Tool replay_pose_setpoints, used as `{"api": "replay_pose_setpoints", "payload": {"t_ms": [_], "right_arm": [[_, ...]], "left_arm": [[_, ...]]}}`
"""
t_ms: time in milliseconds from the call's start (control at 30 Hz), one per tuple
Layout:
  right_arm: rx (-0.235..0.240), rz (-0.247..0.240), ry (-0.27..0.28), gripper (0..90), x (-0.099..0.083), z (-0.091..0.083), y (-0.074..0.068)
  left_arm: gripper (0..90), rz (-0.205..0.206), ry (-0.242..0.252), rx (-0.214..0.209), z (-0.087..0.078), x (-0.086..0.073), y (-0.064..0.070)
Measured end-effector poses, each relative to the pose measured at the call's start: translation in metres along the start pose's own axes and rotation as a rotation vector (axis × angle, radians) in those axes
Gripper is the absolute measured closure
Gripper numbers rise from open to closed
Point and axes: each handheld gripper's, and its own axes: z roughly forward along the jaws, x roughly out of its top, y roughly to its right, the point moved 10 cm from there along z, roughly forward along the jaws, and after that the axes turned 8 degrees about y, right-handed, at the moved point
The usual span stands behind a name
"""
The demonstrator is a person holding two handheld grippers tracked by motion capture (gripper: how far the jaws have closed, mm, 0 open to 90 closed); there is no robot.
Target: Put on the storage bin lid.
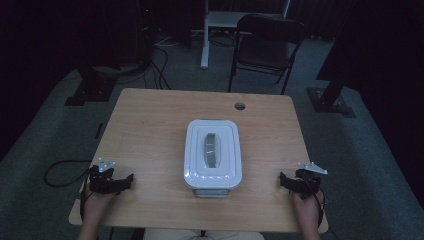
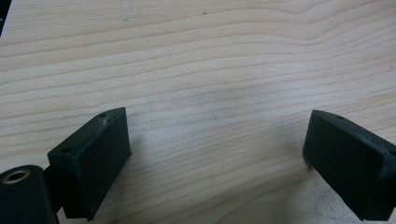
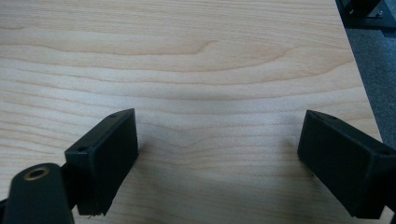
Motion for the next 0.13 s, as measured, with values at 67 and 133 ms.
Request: {"api": "replay_pose_setpoints", "payload": {"t_ms": [67, 133], "right_arm": [[-0.001, 0.001, 0.0, 11.7, 0.0, 0.0001, 0.0], [-0.001, 0.001, -0.001, 11.7, 0.0, 0.0, 0.0001]], "left_arm": [[8.0, -0.001, 0.001, 0.001, 0.0001, 0.0001, 0.0], [8.1, -0.002, 0.001, 0.001, 0.0001, 0.0001, 0.0001]]}}
